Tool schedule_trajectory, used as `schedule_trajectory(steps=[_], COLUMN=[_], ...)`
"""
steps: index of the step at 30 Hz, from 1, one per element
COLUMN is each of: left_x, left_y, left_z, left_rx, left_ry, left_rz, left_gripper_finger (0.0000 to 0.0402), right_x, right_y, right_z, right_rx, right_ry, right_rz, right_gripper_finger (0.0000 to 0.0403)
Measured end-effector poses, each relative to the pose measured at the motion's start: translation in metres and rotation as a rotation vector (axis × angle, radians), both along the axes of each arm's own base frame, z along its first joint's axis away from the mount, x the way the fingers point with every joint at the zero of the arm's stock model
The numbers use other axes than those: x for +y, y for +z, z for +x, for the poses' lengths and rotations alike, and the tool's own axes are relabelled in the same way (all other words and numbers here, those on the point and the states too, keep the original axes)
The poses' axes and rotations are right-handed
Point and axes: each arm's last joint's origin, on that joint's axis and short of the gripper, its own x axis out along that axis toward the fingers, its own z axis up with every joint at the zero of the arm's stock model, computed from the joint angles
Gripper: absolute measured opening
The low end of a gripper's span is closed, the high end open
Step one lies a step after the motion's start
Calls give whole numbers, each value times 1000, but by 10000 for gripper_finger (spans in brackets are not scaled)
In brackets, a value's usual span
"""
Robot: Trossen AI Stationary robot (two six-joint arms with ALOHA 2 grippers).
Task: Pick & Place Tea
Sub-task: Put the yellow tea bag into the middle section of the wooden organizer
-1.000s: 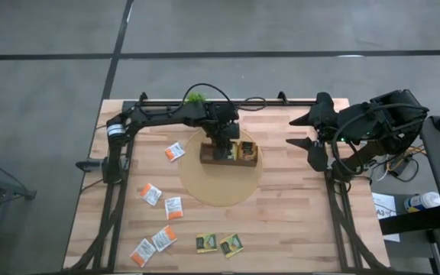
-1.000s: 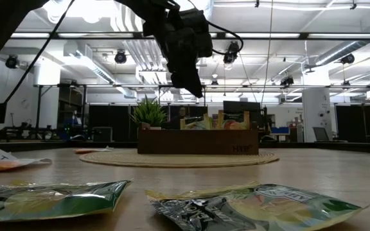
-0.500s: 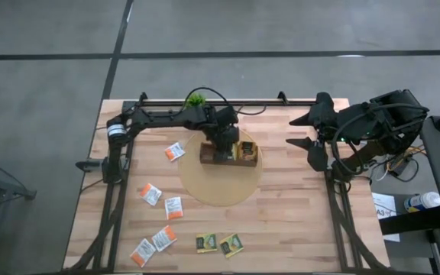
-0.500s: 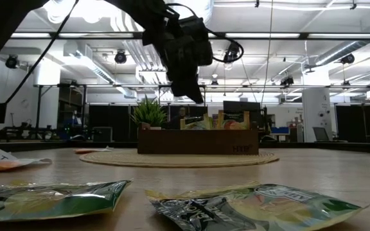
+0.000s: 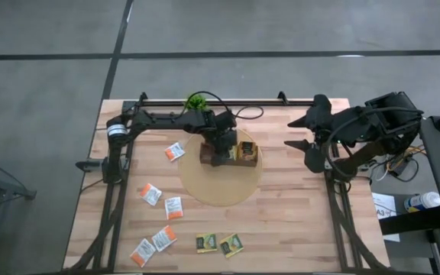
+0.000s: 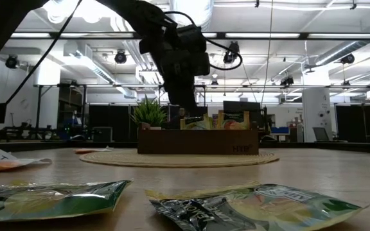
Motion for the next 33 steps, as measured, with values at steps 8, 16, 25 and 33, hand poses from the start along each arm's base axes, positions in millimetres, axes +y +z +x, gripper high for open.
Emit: schedule_trajectory(steps=[8,16,25,33], left_x=[2,1,4,4], left_y=[-7,-23,-26,-28], left_z=[1,9,14,13], left_rx=[-24,5,14,29], left_ry=[23,23,39,37], left_rz=[41,11,36,40], left_gripper_finger=[0,0,0,0], right_x=[-1,-6,-9,-9], right_y=[0,5,8,8], right_z=[-2,-14,-21,-21], right_rx=[2,-37,-60,-58], right_ry=[5,-26,-48,-44], right_rz=[-6,-11,-6,-15], right_gripper_finger=[237,237,237,237])
